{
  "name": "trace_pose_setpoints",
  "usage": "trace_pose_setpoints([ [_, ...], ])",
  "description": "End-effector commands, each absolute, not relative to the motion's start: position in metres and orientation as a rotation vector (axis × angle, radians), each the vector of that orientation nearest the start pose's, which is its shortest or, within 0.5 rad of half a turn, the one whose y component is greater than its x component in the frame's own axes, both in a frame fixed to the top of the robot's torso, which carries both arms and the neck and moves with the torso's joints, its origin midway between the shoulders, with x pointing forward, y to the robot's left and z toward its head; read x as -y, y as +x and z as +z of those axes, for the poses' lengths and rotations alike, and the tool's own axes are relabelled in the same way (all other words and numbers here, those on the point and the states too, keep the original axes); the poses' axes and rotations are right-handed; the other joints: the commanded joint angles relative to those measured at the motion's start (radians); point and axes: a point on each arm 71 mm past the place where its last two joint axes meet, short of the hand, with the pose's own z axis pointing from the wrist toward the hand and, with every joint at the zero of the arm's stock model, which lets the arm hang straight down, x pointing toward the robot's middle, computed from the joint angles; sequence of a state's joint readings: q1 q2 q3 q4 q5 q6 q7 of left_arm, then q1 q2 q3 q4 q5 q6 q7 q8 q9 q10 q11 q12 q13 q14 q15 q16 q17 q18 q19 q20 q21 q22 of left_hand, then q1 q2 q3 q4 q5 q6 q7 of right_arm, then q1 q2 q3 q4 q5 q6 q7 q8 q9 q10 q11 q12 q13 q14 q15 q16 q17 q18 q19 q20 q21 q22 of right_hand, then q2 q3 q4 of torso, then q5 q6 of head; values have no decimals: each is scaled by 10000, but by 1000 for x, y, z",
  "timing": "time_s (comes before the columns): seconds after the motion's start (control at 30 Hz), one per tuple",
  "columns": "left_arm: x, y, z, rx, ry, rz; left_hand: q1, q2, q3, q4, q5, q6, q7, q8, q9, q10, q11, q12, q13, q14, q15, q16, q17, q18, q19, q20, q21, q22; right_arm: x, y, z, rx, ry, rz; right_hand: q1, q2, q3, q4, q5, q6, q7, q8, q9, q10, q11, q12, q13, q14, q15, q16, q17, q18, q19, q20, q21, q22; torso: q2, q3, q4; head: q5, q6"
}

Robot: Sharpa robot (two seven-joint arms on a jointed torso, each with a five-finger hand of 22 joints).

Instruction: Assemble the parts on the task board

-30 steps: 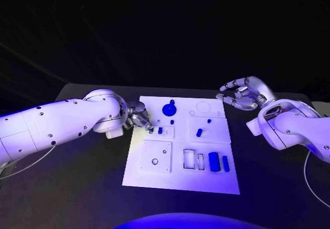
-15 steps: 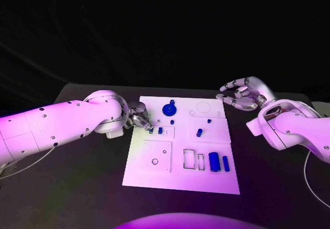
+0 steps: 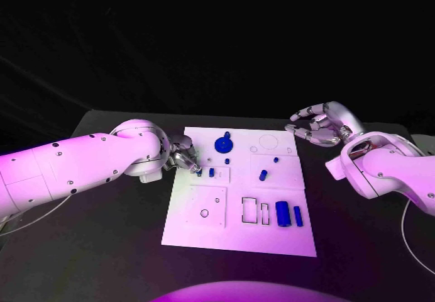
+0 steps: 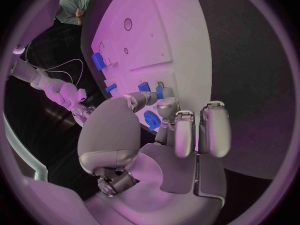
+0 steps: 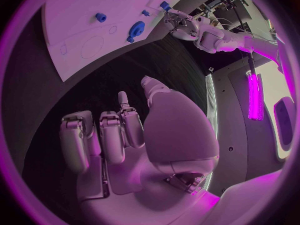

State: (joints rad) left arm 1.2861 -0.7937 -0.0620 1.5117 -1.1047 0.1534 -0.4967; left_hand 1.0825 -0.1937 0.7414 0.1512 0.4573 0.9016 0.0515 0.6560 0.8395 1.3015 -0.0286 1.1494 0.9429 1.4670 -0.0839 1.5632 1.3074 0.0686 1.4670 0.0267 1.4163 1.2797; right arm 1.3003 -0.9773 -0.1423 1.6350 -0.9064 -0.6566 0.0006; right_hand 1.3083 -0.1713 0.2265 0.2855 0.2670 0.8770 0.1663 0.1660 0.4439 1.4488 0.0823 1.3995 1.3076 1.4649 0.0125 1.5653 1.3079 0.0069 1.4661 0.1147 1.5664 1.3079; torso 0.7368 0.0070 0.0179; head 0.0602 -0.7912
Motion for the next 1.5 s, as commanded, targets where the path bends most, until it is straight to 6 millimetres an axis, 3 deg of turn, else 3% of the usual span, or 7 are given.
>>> trace_pose_setpoints([
  [0.03,-194,487,-197,-22994,-696,-4318,-61,72,1917,-1994,80,118,-29,38,-26,72,-4,49,32,1000,-45,4,2492,-92,57,-68,44,14,250,472,-154,-14662,4082,8269,-78,-2,23,-3,33,5,-37,67,-16,-18,-38,-24,1338,1059,-63,55,2629,-69,1047,-42,44,2629,3,-3,6,2,-23],
  [1.07,-199,488,-199,-23649,-1446,-4860,-152,19,1944,-2072,344,215,-67,57,-71,222,-36,231,272,1015,-66,32,2546,-124,114,-85,136,184,250,472,-154,-14664,4090,8258,-78,-2,23,-3,33,5,-37,67,-16,-18,-38,-24,1338,1059,-63,55,2629,-69,1047,-42,44,2629,8,16,-6,1,-50],
  [1.5,-200,492,-198,-23815,-1478,-4851,-195,-79,1918,-2133,650,336,-111,71,-122,390,-76,460,574,1037,-97,74,2629,-135,129,-113,173,248,250,472,-155,-14663,4091,8255,-78,-2,23,-3,33,5,-37,67,-16,-18,-38,-24,1338,1059,-63,55,2629,-69,1047,-42,44,2629,8,7,-6,5,-72],
])
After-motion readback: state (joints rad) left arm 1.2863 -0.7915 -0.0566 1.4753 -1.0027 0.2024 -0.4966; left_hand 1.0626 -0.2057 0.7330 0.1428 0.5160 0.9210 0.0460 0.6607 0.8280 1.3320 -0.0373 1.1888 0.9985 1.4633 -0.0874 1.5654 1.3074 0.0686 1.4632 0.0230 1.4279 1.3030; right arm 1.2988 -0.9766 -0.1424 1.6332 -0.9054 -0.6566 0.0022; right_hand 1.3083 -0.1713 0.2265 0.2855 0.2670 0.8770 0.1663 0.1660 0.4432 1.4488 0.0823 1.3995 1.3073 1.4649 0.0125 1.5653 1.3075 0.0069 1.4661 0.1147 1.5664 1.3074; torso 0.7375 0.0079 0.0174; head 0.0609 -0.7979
